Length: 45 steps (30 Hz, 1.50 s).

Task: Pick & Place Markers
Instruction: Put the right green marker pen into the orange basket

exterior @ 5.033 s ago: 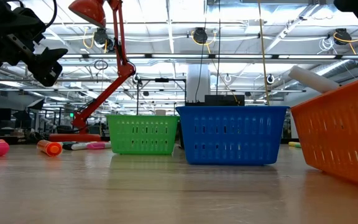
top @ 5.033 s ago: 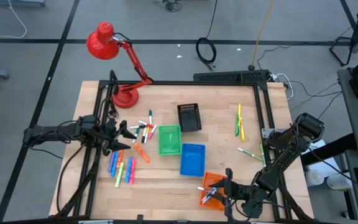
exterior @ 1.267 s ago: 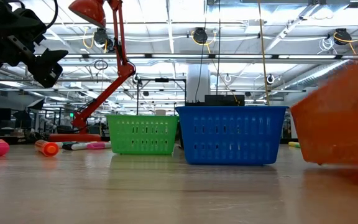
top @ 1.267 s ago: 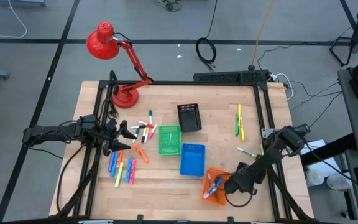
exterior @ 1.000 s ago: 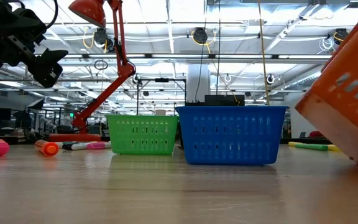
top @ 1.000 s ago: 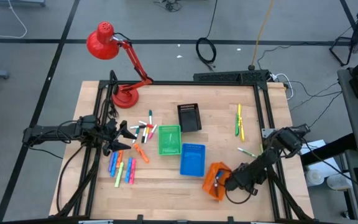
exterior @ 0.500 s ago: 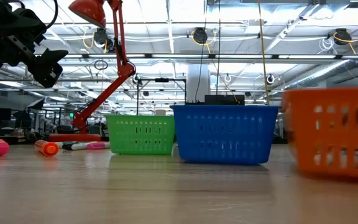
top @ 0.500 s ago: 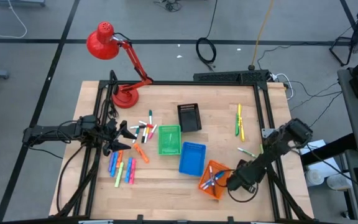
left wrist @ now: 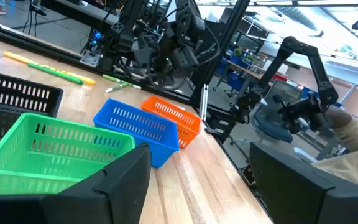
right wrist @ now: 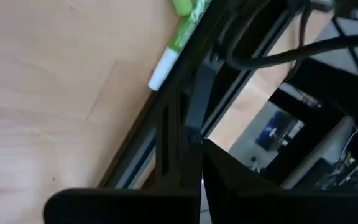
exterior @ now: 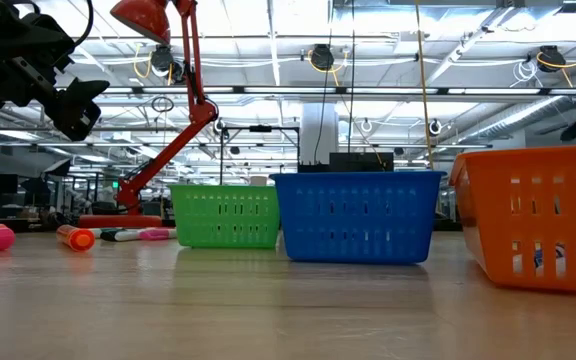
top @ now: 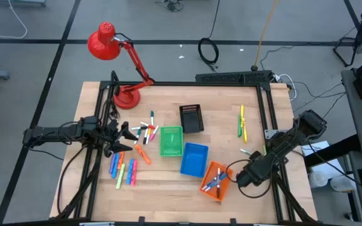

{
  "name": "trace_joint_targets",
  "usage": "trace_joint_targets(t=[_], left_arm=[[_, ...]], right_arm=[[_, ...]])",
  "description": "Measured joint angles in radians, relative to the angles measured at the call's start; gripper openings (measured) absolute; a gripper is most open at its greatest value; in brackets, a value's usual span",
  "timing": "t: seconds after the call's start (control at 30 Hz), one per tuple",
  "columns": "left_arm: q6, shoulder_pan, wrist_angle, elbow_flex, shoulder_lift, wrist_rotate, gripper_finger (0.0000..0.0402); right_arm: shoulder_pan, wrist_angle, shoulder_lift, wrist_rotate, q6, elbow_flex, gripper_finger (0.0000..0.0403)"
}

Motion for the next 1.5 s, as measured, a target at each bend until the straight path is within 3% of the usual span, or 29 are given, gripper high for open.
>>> trace_joint_targets(t=[0.3,0.6,0.67,0.9,1.3,1.5], left_arm=[[-0.001,0.000,0.000,0.000,0.000,0.000,0.0274],[-0.003,0.000,0.000,0.000,0.000,0.000,0.0274],[-0.002,0.000,0.000,0.000,0.000,0.000,0.0273],[0.000,0.000,0.004,0.000,0.000,0.000,0.0273],[0.000,0.000,0.004,-0.001,0.000,0.000,0.0273],[0.001,0.000,0.002,-0.001,0.000,0.000,0.0274]], right_arm=[[-0.024,0.222,0.004,-0.114,0.133,-0.148,0.0000],[-0.050,0.205,-0.009,-0.068,0.096,-0.122,0.0000],[-0.058,0.244,-0.017,-0.026,0.093,-0.113,0.0000],[-0.060,0.341,-0.017,-0.029,0.096,-0.128,0.0000],[-0.058,0.399,-0.018,-0.061,0.108,-0.245,0.0000],[-0.083,0.379,-0.019,-0.015,0.107,-0.299,0.0000]])
